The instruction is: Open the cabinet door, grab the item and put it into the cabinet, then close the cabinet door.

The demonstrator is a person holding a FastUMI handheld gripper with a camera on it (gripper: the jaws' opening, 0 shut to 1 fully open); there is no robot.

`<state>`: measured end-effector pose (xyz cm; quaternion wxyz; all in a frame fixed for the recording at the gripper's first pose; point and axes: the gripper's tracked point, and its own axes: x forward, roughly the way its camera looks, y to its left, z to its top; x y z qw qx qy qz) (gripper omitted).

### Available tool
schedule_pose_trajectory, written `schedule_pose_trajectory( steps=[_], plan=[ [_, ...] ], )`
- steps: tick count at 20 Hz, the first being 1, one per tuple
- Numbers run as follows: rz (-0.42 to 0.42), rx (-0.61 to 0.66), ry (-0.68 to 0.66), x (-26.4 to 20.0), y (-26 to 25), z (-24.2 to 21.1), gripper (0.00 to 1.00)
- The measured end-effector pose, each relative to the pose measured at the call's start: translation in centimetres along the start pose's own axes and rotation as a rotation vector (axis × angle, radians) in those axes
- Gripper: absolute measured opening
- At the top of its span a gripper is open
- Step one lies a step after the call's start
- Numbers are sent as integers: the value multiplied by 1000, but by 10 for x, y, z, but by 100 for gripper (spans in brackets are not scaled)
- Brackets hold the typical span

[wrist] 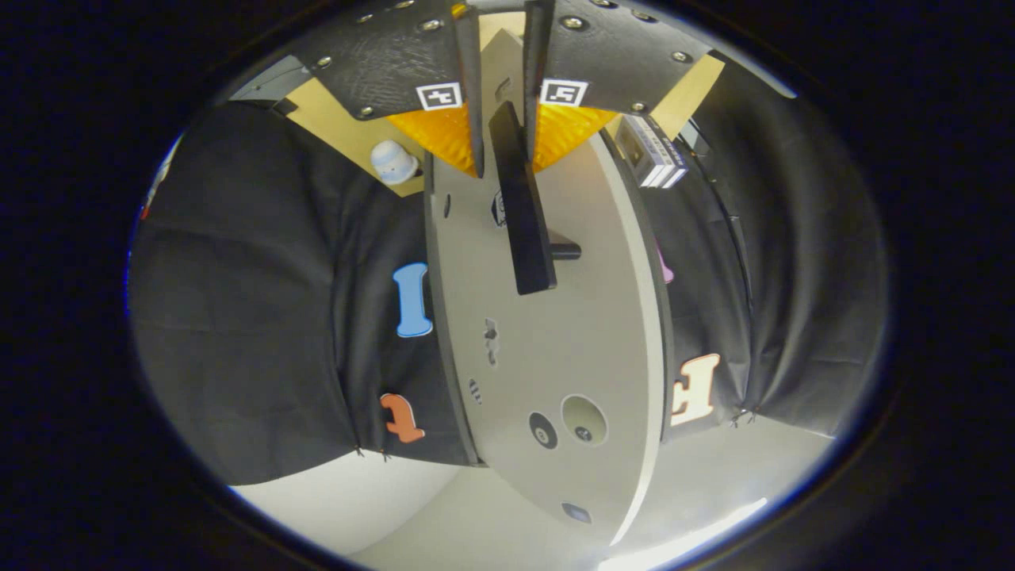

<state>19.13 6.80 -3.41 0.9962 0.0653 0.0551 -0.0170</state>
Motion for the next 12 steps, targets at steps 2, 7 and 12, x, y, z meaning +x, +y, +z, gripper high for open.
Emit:
schedule_pose_trajectory(
  steps=[2, 7, 12],
  plan=[
    [-14, -24, -1, 0, -7, 0, 21],
    [-67, -32, -13, -3, -31, 8, 21],
    [-52, -46, 0, 1, -39, 6, 20]
  ],
)
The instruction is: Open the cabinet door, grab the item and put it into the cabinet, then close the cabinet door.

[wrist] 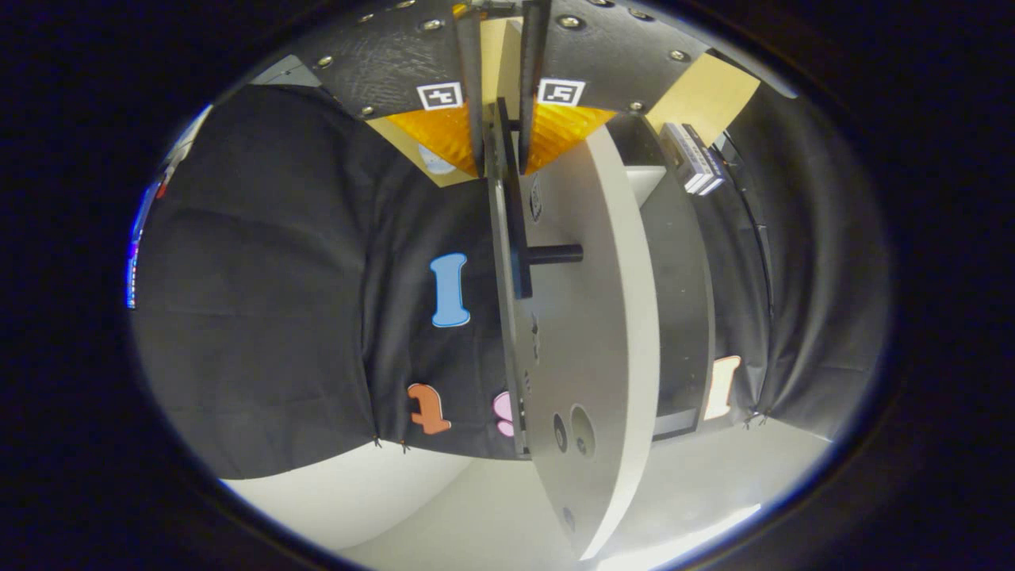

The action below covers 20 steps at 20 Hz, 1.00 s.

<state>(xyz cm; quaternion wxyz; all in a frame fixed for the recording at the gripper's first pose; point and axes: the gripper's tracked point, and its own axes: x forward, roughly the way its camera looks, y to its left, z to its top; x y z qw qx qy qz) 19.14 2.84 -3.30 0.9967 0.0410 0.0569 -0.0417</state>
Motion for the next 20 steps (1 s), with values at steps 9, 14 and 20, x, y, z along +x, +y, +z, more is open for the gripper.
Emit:
schedule_pose_trajectory(
  steps=[9, 14, 20],
  plan=[
    [118, 50, -32, 16, -8, 9, 19],
    [167, 44, -21, 21, -17, 10, 20],
    [195, 31, -16, 21, -23, 9, 19]
  ],
)
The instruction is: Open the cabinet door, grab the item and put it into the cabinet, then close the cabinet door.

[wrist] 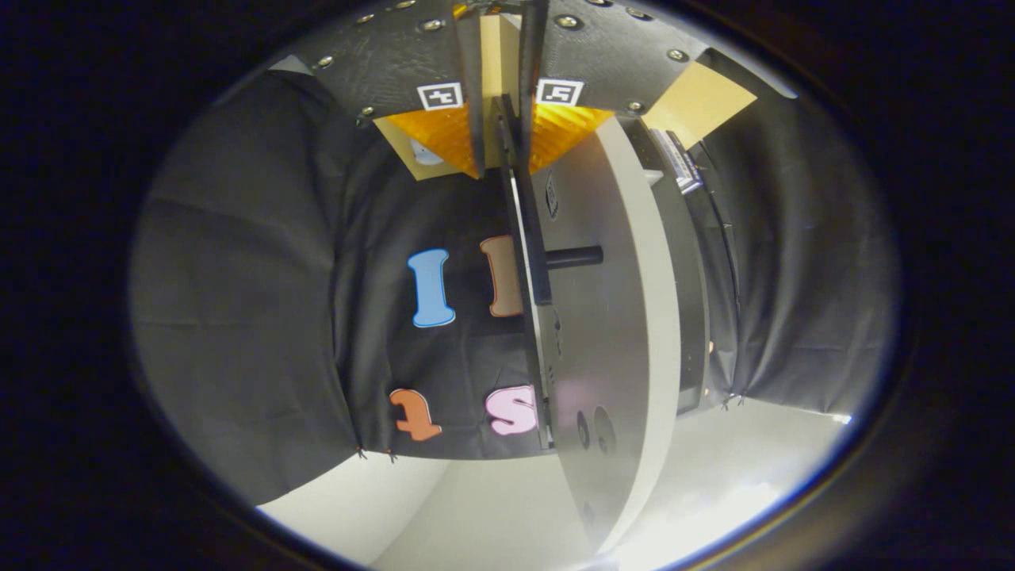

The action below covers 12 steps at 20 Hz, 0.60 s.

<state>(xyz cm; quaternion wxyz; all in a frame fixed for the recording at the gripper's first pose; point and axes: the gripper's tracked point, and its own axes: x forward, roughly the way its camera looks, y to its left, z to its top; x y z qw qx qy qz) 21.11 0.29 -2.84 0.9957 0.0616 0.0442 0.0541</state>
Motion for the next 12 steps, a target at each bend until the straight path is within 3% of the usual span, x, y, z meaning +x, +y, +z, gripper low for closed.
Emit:
schedule_pose_trajectory(
  steps=[6, 12],
  plan=[
    [-49, -80, 3, -4, -10, 0, 19],
    [-102, -69, 2, -8, -15, 2, 19]
  ],
)
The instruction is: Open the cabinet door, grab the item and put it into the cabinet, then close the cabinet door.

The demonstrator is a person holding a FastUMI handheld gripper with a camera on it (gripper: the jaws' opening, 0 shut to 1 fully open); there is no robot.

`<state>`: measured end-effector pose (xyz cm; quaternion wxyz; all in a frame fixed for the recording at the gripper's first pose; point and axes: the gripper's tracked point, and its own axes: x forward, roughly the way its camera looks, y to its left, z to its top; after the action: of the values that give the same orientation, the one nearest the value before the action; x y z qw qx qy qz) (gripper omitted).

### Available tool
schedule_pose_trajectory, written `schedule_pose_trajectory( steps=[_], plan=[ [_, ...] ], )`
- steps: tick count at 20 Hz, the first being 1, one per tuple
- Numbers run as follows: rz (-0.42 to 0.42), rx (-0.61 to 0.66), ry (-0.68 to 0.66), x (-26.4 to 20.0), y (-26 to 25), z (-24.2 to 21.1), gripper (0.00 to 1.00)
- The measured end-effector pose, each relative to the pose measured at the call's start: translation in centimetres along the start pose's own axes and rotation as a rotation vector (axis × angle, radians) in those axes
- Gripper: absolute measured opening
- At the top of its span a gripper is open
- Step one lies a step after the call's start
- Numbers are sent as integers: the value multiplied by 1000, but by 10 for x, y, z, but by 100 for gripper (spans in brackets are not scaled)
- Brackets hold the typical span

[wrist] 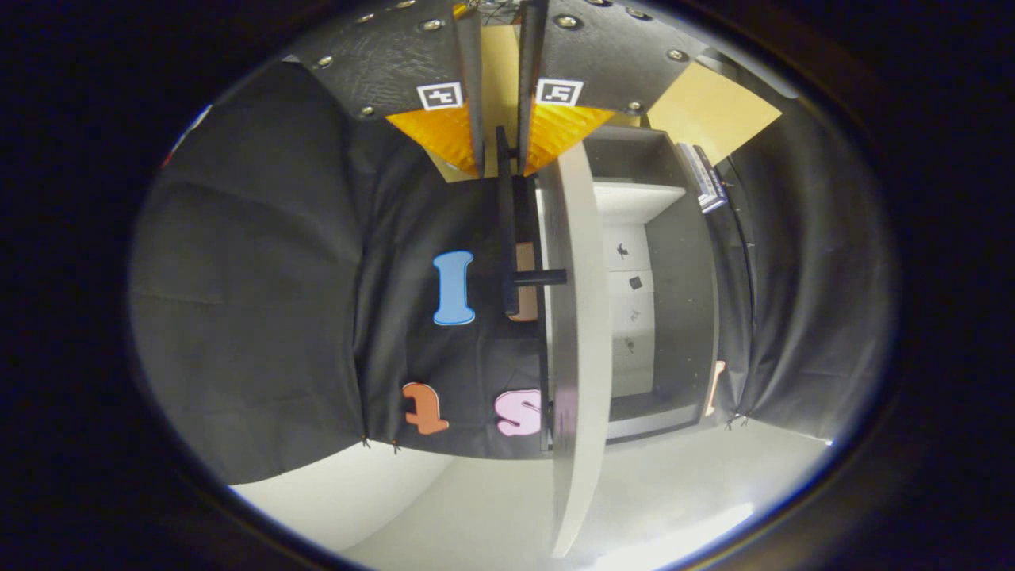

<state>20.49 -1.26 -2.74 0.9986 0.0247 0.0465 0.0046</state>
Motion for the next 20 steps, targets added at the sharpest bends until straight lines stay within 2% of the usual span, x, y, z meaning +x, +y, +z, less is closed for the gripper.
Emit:
schedule_pose_trajectory(
  steps=[6, 8, 13, 14, 18, 20],
  plan=[
    [-13, -4, -13, -5, 0, 5, 19],
    [7, 3, -28, -6, 11, 16, 19],
    [86, 7, -25, -16, 82, 1, 20],
    [111, 23, -20, -15, 103, -5, 26],
    [169, 28, 28, 7, 166, -36, 65],
    [184, 21, 59, 27, 192, -63, 75]
  ],
)
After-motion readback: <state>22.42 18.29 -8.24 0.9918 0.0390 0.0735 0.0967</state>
